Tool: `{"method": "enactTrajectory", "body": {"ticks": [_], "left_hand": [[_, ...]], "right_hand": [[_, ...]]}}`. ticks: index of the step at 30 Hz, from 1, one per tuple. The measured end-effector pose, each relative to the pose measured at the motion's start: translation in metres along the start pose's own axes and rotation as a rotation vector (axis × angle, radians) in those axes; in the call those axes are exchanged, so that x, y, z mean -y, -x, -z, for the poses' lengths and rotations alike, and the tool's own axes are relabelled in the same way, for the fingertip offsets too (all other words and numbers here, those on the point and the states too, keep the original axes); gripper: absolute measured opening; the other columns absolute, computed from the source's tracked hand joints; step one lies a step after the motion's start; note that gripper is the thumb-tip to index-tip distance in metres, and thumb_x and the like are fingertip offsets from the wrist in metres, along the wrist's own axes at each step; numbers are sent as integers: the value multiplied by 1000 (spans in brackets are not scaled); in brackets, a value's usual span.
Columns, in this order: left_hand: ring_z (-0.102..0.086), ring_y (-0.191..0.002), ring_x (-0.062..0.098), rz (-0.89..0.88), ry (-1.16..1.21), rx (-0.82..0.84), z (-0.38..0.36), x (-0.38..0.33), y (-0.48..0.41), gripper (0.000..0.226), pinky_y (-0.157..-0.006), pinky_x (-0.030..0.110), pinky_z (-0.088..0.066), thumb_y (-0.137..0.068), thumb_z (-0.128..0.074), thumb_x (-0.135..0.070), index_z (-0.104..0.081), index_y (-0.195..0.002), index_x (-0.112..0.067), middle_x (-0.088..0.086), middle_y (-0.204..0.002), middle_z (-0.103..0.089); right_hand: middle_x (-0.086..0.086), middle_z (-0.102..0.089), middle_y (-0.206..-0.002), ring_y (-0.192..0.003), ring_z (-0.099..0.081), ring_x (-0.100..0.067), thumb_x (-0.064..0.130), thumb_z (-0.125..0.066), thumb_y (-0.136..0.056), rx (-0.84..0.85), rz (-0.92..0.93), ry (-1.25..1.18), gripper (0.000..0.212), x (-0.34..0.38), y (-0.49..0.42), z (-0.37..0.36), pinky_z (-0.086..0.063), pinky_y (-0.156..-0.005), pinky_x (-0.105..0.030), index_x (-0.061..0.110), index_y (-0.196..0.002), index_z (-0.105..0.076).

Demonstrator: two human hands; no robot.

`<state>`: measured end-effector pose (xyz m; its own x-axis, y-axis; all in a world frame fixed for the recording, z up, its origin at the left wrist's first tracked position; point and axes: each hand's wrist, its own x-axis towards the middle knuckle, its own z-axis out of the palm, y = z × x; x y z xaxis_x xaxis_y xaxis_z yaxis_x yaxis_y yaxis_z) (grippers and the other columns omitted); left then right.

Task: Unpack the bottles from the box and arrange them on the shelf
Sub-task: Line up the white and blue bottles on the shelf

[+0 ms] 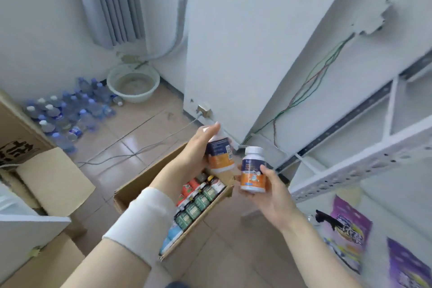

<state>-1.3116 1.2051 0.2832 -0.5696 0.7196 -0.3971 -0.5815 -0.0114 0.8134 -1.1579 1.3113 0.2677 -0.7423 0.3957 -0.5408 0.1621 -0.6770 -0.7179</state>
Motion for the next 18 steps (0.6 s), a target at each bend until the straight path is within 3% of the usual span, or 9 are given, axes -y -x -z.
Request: {"method": "enactTrajectory", "body": {"ticks": [2, 3, 5, 8, 11, 15, 18], "left_hand": [[-63, -87, 20, 10, -39, 122, -46, -12, 7, 51, -81, 36, -53, -86, -56, -37, -44, -125, -7, 17, -110, -59], [-60, -93, 21, -5, -95, 181, -70, -17, 11, 49, -88, 38, -50, -87, -55, -38, -45, -124, -8, 18, -116, -57], [-56, -96, 22, -60, -220, 297, -123, -24, 24, 36, -94, 36, -45, -94, -48, -37, -49, -116, -9, 15, -108, -60], [-59, -96, 23, -162, -308, 467, -208, -29, 51, 23, -95, 40, -46, -95, -45, -33, -53, -103, -13, 10, -102, -64], [-66, -100, 25, -247, -341, 604, -296, -26, 84, 30, -93, 41, -52, -84, -54, -38, -50, -105, -16, 7, -106, -70], [-68, -89, 22, -300, -368, 687, -408, 0, 123, 22, -85, 35, -54, -90, -52, -30, -47, -105, -15, 8, -96, -69], [-65, -90, 24, -301, -353, 718, -483, 19, 139, 19, -86, 37, -52, -93, -49, -29, -48, -106, -15, 11, -98, -65]], "right_hand": [[-8, -73, -87, -72, -70, -18, 46, -80, -57, -15, 116, -4, 63, 26, 36, 15, -56, -60, -29, 7, -103, -61], [-8, -73, -88, -72, -70, -18, 49, -87, -43, -33, 172, 2, 80, 39, 53, 24, -56, -59, -29, 6, -105, -60], [-7, -73, -85, -72, -70, -17, 48, -92, -28, -75, 270, 21, 94, 66, 90, 46, -56, -59, -28, 5, -105, -58], [-7, -73, -85, -74, -71, -19, 41, -92, -32, -119, 396, 10, 85, 105, 151, 85, -57, -61, -29, 7, -103, -60], [-6, -73, -88, -76, -71, -18, 42, -90, -37, -133, 516, 8, 77, 137, 219, 137, -56, -61, -28, 9, -101, -63], [0, -72, -79, -74, -69, -10, 50, -91, -26, -187, 643, 36, 84, 170, 307, 215, -57, -67, -23, 14, -98, -64], [2, -73, -87, -81, -68, -8, 47, -89, -38, -218, 717, 79, 74, 196, 362, 264, -56, -74, -22, 17, -101, -65]]}}
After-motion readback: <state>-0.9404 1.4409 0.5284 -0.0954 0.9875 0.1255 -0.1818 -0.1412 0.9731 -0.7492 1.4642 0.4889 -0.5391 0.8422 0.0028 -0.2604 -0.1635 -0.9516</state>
